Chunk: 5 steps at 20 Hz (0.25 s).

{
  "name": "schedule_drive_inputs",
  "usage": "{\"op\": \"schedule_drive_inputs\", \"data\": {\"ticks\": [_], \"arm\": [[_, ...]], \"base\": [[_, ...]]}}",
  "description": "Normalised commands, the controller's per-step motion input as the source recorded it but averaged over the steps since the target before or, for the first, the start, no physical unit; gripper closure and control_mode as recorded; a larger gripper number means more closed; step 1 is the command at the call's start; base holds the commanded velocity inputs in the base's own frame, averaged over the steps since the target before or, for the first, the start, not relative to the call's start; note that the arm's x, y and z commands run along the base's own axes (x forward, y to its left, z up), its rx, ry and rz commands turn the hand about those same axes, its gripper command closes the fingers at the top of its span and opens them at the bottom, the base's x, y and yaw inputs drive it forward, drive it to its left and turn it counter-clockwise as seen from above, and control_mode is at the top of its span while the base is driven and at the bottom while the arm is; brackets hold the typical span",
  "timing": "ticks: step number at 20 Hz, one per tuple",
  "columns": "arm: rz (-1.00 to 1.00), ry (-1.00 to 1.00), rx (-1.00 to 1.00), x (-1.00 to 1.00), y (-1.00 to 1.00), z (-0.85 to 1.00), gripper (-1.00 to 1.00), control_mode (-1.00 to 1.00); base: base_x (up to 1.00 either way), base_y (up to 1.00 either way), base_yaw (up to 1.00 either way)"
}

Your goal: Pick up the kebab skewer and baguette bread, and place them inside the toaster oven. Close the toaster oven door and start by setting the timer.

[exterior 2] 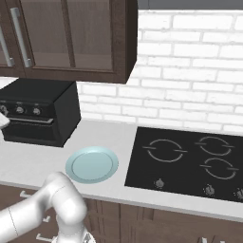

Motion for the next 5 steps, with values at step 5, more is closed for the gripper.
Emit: {"op": "schedule_drive_inputs", "data": {"ticks": [5], "arm": [[-0.08, -0.06, 0.33, 0.36, 0.0, 0.0, 1.0, -1.0]], "base": [[0.0, 0.0, 0.0]]}}
